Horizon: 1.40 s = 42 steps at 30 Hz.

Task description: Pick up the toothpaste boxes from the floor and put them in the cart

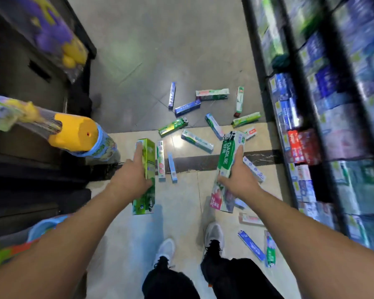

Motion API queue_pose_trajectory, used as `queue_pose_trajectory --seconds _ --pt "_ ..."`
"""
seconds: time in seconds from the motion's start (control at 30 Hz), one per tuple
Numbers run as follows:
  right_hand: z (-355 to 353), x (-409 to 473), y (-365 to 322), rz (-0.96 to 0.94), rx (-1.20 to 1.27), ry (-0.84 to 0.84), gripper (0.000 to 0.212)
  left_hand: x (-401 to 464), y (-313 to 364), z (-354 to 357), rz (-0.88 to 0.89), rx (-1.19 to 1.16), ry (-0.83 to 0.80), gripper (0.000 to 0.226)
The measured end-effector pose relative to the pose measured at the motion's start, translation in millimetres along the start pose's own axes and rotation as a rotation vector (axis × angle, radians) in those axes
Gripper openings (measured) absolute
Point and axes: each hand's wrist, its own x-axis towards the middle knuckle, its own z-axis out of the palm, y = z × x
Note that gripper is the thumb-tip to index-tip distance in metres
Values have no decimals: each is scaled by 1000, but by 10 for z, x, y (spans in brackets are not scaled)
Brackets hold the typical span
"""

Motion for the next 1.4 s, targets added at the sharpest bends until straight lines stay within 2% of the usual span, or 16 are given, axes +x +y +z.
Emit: queue_pose_trajectory --seconds 0.17,0.27,0.37,0.53,0.73,1.0,1.13,1.3,1.4 --pt "-1129 -985 -485 -10 105 123 124 -666 856 -1438 212 5 84 108" --pt "-1569 -1578 -568 -7 174 213 126 -1046 1330 -1991 315 64 108 107" --pt "-1784 -2140 -502 19 270 262 126 -1367 1734 -2215 439 96 101 108" --pt "-1958 -2912 -157 44 346 332 121 -2002 2397 -2138 644 243 60 105" --pt "-2212 -4005 773 165 399 408 115 -2922 3351 -1433 945 359 -29 97" --pt "-1873 -5924 2564 509 577 630 110 -4749 4709 310 1344 520 -286 97" --pt "-1510 -6781 3376 671 626 717 111 -5748 5037 1210 1478 597 -416 105" --pt "-1040 -7822 4149 892 751 787 111 -6839 5186 2213 1676 691 -421 106" --pt "-755 -8296 4506 972 841 833 113 -7380 5225 2716 1747 700 -545 108"
